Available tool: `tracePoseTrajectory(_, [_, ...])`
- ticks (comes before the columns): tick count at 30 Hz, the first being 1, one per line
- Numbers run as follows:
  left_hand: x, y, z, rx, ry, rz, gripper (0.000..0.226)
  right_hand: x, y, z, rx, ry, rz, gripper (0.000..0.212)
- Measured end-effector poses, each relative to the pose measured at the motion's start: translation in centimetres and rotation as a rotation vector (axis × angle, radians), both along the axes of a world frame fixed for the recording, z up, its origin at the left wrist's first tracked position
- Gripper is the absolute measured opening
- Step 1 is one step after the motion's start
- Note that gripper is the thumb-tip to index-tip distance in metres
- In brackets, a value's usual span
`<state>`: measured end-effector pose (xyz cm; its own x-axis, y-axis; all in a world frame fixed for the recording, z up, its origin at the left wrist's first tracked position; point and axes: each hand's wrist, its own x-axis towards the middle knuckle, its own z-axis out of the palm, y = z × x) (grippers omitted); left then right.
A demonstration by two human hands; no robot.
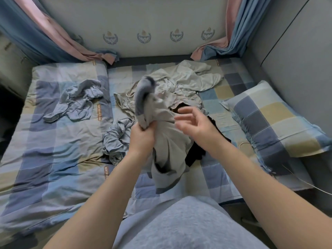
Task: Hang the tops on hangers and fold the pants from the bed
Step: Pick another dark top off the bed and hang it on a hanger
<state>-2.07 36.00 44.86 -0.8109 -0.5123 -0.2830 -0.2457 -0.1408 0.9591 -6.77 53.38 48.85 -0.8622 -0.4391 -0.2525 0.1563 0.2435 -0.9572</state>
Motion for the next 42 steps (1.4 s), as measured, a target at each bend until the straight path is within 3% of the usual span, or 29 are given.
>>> tracePoseTrajectory(2, [-0.3, -0.2, 0.6, 0.193, -0.017, 0.142, 0.008, 1.8, 1.4, -2.4, 0.181, -0.041, 0.148, 0.067])
tracePoseTrajectory(5, [-0.9, -0.3, 1.3, 0.326, -0.004, 0.221, 0.033, 5.0, 1.1, -5.3, 0.401, -0.109, 0.294, 0.104])
tracePoseTrajectory(7, [-1.2, -0.3, 1.6, 0.359, 0.001, 0.212, 0.037, 5.8, 0.4, -6.9, 0.526, -0.034, 0.232, 0.088])
tracePoseTrajectory(10, [-1.4, -1.1, 1.4, 0.336, -0.003, 0.242, 0.038, 4.5, 0.6, -7.9, 0.603, 0.092, 0.078, 0.032])
tracePoseTrajectory(14, [-0.9, -3.9, 1.1, 0.162, -0.087, 0.187, 0.036, 1.8, 1.3, -6.1, 0.468, 0.111, -0.056, 0.008])
tracePoseTrajectory(19, [1.7, -2.9, 1.4, -0.079, -0.092, -0.308, 0.05, -0.8, -0.8, -1.4, 0.234, 0.088, -0.114, 0.021])
tracePoseTrajectory(21, [2.9, -1.5, 1.2, -0.085, -0.096, -0.554, 0.066, -1.2, -2.4, -0.4, 0.182, 0.062, -0.132, 0.015])
tracePoseTrajectory(23, [3.8, 0.0, 0.7, -0.047, -0.069, -0.718, 0.057, -1.0, -3.7, 0.3, 0.103, 0.016, -0.158, 0.015])
tracePoseTrajectory(27, [4.2, 1.3, -1.0, -0.146, 0.003, -0.609, 0.01, -1.0, -4.6, 1.4, -0.028, -0.077, -0.259, 0.026])
tracePoseTrajectory(29, [4.1, 0.4, -1.9, -0.227, -0.068, -0.509, 0.012, -1.4, -3.9, 1.6, -0.107, -0.138, -0.375, 0.02])
tracePoseTrajectory(32, [3.8, -1.3, -1.7, -0.185, -0.105, -0.354, 0.013, -1.6, -2.4, 1.2, -0.236, -0.273, -0.527, 0.008])
tracePoseTrajectory(35, [3.1, -2.1, 0.7, -0.14, -0.008, -0.247, 0.02, -1.3, -1.1, 0.1, -0.366, -0.381, -0.633, 0.018])
tracePoseTrajectory(38, [2.4, -2.5, 3.0, -0.095, 0.026, -0.223, 0.023, -0.4, -0.2, -1.1, -0.346, -0.36, -0.564, 0.033])
tracePoseTrajectory(42, [2.1, -2.9, 4.7, -0.298, 0.029, -0.331, 0.03, 1.6, 0.3, -1.7, -0.017, 0.018, -0.156, 0.059])
